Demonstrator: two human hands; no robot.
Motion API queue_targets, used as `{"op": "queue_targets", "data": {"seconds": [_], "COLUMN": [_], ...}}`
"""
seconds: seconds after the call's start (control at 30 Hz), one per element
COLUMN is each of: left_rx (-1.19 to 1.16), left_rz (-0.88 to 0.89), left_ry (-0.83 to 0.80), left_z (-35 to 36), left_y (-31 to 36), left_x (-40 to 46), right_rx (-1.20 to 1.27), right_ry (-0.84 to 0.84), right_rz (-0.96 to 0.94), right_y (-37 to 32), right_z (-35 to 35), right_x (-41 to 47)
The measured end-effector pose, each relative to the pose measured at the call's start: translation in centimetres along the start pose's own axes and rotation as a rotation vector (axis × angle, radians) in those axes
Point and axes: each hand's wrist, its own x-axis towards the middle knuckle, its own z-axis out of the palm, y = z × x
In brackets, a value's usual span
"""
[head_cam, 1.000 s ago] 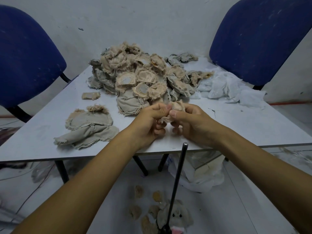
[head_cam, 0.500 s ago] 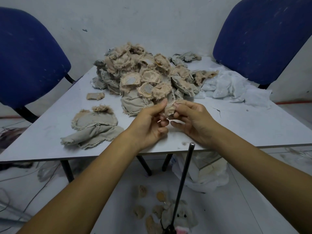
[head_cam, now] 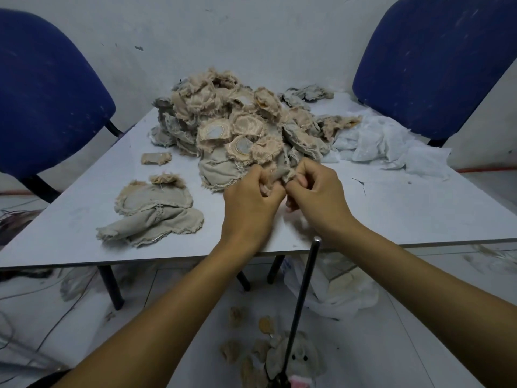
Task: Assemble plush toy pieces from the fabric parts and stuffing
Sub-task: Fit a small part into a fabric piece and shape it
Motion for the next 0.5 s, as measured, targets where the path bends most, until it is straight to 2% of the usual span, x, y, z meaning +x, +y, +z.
{"op": "queue_targets", "data": {"seconds": [0.07,0.13,0.23,0.27,0.33,0.4,0.47,0.5], "left_rx": [0.062,-0.069,-0.768,-0.880,-0.850,-0.787,-0.804,-0.836], "left_rz": [0.017,-0.118,-0.584,-0.655,-0.641,-0.587,-0.578,-0.566], "left_ry": [0.060,-0.051,-0.386,-0.455,-0.499,-0.452,-0.411,-0.449], "left_z": [-0.1,-0.3,-1.1,-1.4,-1.8,-1.9,-1.9,-2.1], "left_y": [-0.1,0.0,0.7,0.6,0.2,-0.2,-0.6,-0.7], "left_x": [0.2,0.7,1.5,1.7,2.0,2.0,2.0,2.0], "right_rx": [-0.002,-0.036,-0.210,-0.236,-0.212,-0.037,0.272,0.413], "right_ry": [-0.026,-0.033,-0.086,-0.122,-0.244,-0.380,-0.395,-0.334], "right_rz": [-0.053,-0.069,-0.080,-0.079,-0.067,0.001,0.145,0.232], "right_y": [0.0,0.1,0.6,0.7,0.6,0.4,0.1,0.0], "right_z": [0.2,0.1,-0.8,-1.2,-1.5,-1.6,-1.9,-2.1], "right_x": [-0.1,-0.1,0.1,0.1,0.1,0.3,0.7,1.0]}}
